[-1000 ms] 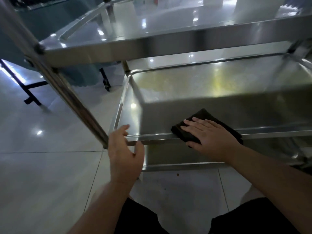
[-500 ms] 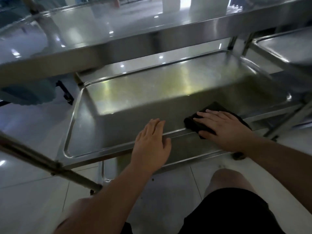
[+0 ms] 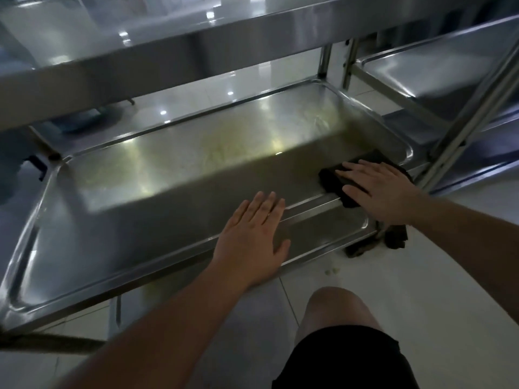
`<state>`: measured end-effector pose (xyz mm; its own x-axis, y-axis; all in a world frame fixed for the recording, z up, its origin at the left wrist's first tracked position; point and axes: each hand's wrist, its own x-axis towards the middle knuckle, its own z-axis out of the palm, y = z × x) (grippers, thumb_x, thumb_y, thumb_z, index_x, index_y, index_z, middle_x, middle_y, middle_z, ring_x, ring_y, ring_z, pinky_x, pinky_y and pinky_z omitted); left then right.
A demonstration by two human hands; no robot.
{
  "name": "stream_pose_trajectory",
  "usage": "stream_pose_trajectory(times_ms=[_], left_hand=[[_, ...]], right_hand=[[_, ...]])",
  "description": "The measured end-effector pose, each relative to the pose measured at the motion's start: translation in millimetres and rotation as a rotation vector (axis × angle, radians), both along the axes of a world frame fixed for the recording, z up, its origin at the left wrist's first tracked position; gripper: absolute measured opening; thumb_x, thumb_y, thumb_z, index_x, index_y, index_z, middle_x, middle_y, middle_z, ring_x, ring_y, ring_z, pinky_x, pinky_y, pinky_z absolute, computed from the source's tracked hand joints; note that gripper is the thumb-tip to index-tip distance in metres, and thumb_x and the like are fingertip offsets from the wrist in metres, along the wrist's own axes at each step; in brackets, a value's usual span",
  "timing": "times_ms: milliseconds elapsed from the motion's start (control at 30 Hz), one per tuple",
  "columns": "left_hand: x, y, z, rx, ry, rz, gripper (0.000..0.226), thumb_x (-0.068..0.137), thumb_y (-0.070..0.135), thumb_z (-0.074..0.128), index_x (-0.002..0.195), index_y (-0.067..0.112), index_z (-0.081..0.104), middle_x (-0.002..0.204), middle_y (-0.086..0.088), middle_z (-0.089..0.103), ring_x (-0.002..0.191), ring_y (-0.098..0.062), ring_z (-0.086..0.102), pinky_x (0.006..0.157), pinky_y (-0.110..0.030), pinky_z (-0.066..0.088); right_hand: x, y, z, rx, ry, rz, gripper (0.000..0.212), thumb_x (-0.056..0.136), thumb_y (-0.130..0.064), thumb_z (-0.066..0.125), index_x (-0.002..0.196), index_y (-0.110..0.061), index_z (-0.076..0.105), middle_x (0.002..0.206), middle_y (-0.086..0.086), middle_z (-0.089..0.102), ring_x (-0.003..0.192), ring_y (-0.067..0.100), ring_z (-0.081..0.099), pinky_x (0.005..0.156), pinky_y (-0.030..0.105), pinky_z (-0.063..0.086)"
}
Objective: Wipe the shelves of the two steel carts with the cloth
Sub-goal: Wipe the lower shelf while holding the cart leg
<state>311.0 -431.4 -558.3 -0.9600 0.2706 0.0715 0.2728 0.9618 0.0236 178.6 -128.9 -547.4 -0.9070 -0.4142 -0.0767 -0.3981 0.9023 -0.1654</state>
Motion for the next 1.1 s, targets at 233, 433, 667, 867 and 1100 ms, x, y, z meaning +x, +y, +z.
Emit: stream_pose_trajectory(times_ms=[233,433,667,867,1100], left_hand=[[-9,-5,-6,-0.055,0.008,-0.036,0.085,0.1,0.072,0.026,0.17,0.028,0.007,0.177,0.008,0.002,0.162,-0.011,-0.006,0.13,-0.035,-0.005],[-10,-7,-8,-0.038,-0.003,-0.057,0.086,0.099,0.074,0.029,0.169,0.03,0.005,0.177,0.011,-0.001,0.162,-0.009,-0.007,0.129,-0.034,-0.002],[-10,-6,-12,-0.048,0.036,-0.056,0.087,0.098,0.07,0.042,0.169,0.026,0.017,0.177,0.007,0.012,0.163,-0.012,0.003,0.131,-0.038,0.011],[-8,-5,-11,-0.097,0.012,-0.034,0.086,0.099,0.07,0.039,0.169,0.025,0.017,0.177,0.008,0.01,0.163,-0.012,0.002,0.131,-0.036,0.007],[-7,-5,-9,-0.076,-0.003,-0.035,0.086,0.1,0.069,0.039,0.17,0.027,0.013,0.177,0.009,0.006,0.163,-0.01,-0.001,0.131,-0.037,0.011]], right_hand=[[-40,42,12,0.18,-0.098,-0.027,0.086,0.09,-0.074,-0.005,0.166,-0.036,0.009,0.174,-0.007,-0.001,0.161,0.023,0.0,0.129,0.055,0.009],[-87,41,19,0.417,-0.084,-0.009,0.064,0.107,-0.039,0.04,0.165,-0.025,0.017,0.174,0.007,-0.007,0.159,0.043,-0.002,0.124,0.066,0.019],[-129,-4,15,0.047,-0.028,-0.253,0.065,0.107,-0.056,0.013,0.167,-0.029,0.013,0.175,0.001,0.007,0.16,0.033,0.004,0.127,0.058,0.008],[-58,-128,11,-0.019,-0.05,0.166,0.063,0.105,-0.046,0.015,0.165,-0.03,0.02,0.174,-0.006,0.01,0.16,0.024,0.008,0.128,0.05,0.011],[-96,-65,10,0.002,-0.012,0.124,0.063,0.105,-0.061,0.021,0.164,-0.042,0.015,0.173,-0.011,0.012,0.16,0.02,0.007,0.128,0.052,0.005]])
